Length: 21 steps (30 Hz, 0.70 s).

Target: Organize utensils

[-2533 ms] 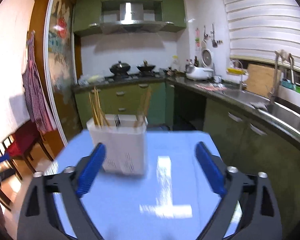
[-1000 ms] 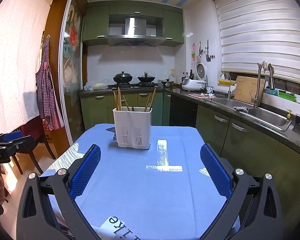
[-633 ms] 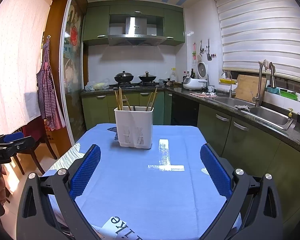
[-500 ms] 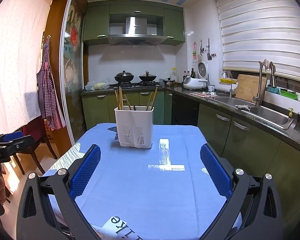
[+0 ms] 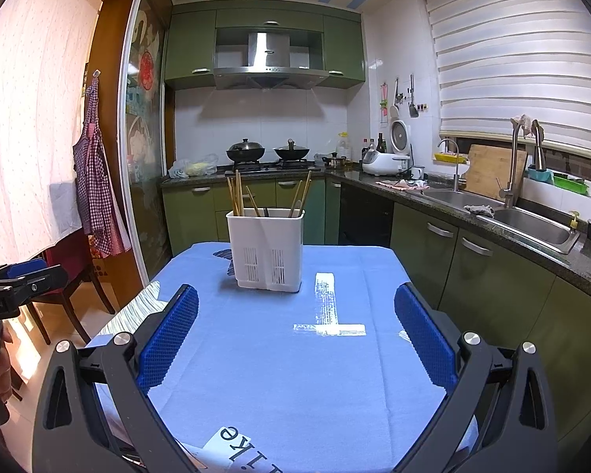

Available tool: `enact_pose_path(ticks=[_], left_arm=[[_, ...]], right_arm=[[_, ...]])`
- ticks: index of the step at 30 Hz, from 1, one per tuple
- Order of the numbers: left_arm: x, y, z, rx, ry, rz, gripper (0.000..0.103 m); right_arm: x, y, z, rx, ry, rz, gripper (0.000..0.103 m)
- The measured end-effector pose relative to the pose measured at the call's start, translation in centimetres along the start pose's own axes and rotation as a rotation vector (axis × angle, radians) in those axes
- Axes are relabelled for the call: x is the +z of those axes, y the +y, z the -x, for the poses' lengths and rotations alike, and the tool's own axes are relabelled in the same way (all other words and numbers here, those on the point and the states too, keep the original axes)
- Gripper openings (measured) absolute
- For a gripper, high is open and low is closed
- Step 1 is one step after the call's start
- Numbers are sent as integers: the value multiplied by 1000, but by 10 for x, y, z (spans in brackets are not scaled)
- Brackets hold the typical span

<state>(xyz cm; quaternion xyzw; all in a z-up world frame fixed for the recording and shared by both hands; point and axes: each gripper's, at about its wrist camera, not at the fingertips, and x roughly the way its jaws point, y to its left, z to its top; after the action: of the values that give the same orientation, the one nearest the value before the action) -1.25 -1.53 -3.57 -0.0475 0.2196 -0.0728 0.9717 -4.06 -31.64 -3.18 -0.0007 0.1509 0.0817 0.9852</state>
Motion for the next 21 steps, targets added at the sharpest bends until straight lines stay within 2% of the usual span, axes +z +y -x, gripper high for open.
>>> enact_pose_path(ticks=[21], left_arm=[[4,-1,-1,-4,22,12,96]], right_arm=[[-2,1,-4,9,5,0,98]])
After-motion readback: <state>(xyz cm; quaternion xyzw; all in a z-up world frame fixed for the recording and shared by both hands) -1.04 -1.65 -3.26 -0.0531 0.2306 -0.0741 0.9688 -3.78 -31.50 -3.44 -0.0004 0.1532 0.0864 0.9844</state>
